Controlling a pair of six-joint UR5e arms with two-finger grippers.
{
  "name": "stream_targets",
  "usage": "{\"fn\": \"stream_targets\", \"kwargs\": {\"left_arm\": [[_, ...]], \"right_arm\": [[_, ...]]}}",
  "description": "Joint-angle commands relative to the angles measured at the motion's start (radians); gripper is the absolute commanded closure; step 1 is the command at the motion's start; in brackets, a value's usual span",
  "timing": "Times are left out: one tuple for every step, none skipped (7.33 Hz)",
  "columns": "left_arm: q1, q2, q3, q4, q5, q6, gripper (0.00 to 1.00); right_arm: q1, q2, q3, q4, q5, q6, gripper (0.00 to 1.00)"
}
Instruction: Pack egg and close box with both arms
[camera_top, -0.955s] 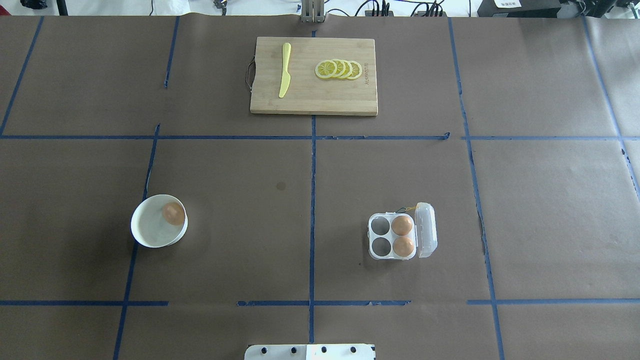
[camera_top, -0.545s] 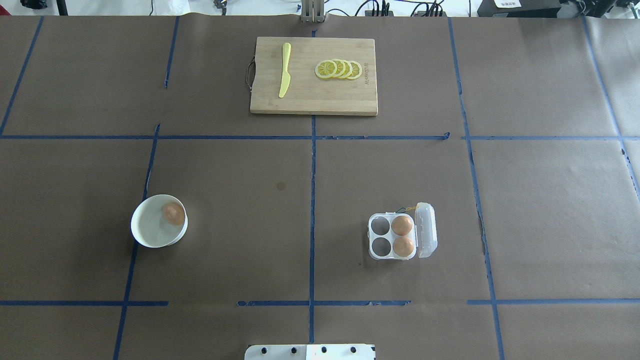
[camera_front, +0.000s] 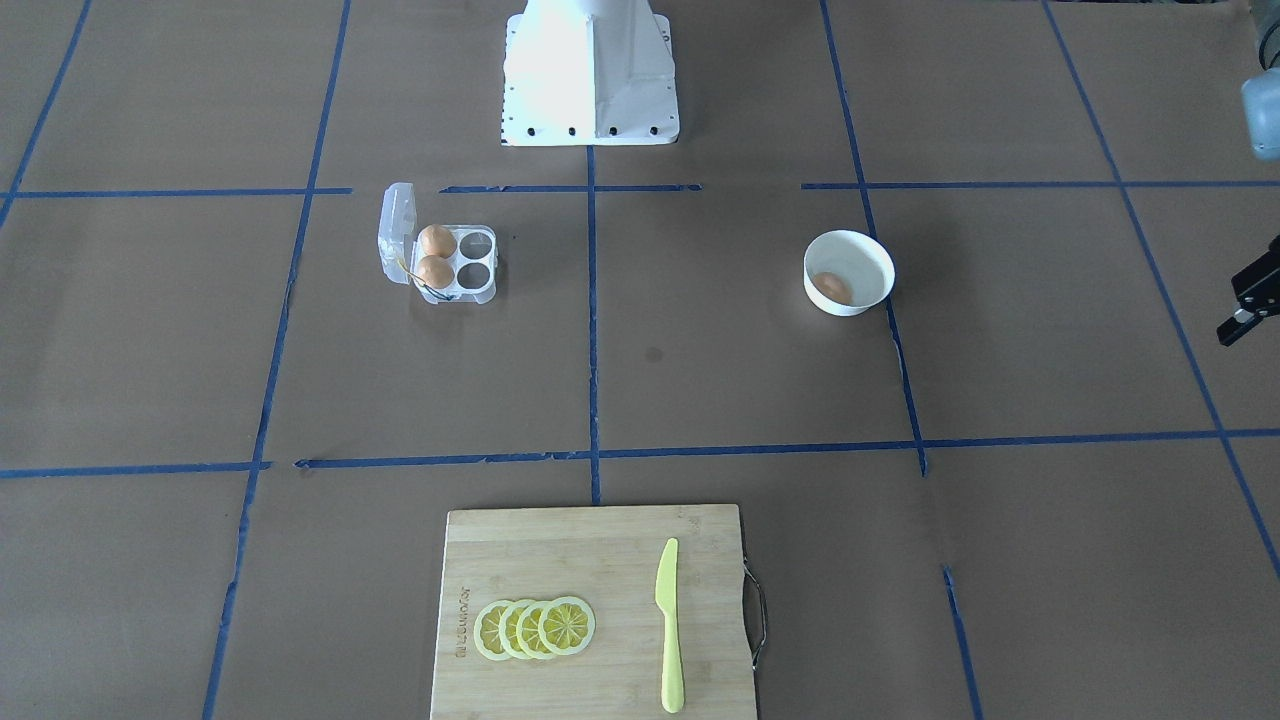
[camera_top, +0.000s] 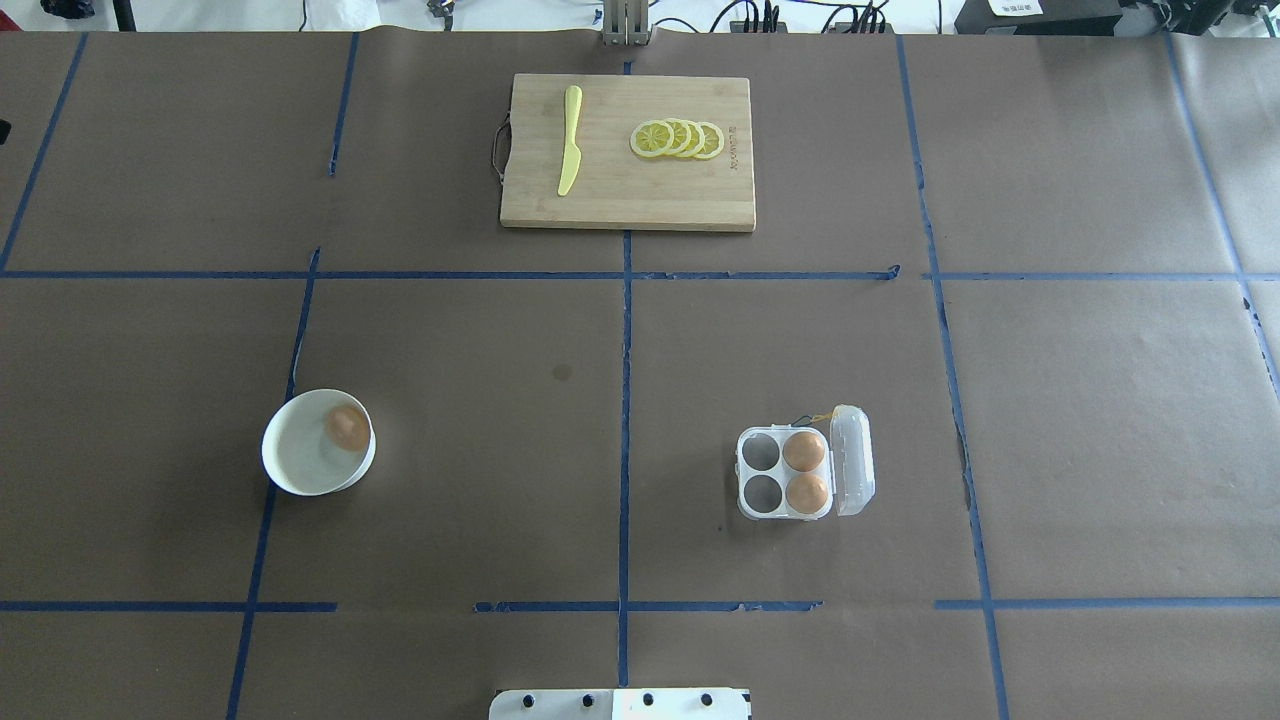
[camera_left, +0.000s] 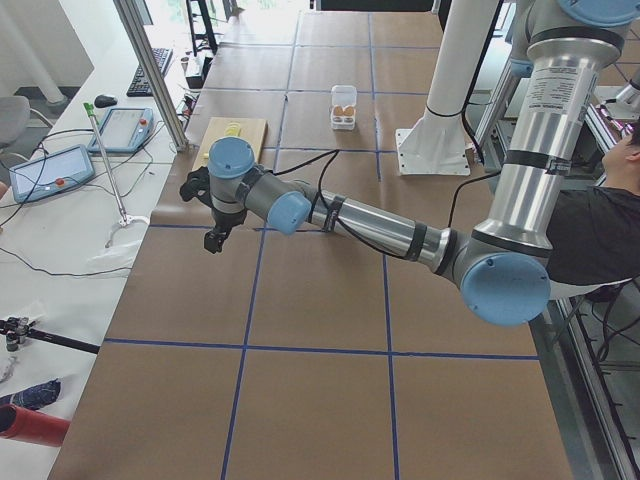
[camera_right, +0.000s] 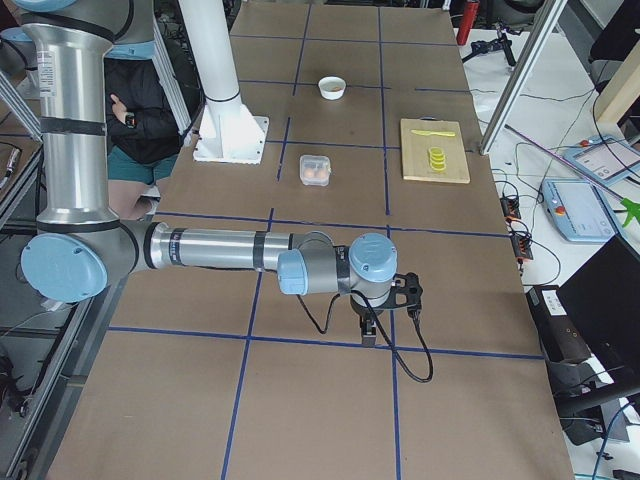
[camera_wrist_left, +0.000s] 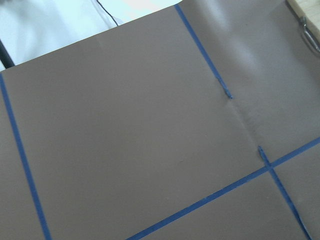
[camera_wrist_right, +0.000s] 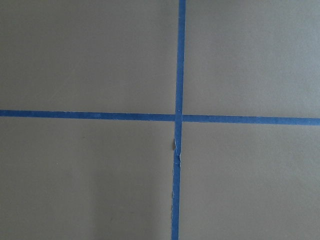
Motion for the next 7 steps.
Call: {"fn": "stream_targets", "kwargs": {"left_arm": [[0.083, -0.001, -0.088, -0.039, 0.007, -0.31, 0.0], [0.135, 0.03, -0.135, -0.039, 0.016, -0.421, 0.0], [0.197, 0.074, -0.218, -0.037, 0.083, -0.542, 0.0], [0.262, 0.137, -0.293, -0.036, 0.131, -0.644, 0.0], [0.31, 0.166, -0.33, -0.036, 0.148, -0.722, 0.0], [0.415, 0.168, -0.338, -0.036, 0.238, -0.855, 0.02], [0.539, 0.168, -0.334, -0.033, 0.373, -0.972, 0.03]], "right_arm": [[-0.005, 0.001, -0.008, 0.004, 0.004, -0.005, 0.0], [-0.005, -0.001, -0.013, 0.039, 0.003, -0.002, 0.0], [-0.005, -0.002, -0.013, 0.061, 0.004, 0.001, 0.0], [-0.005, -0.002, -0.011, 0.061, 0.004, 0.001, 0.0], [-0.005, -0.001, -0.008, 0.063, 0.004, 0.001, 0.0], [-0.005, -0.001, -0.004, 0.063, 0.004, 0.001, 0.0], [-0.005, -0.001, -0.002, 0.063, 0.016, 0.001, 0.0]]}}
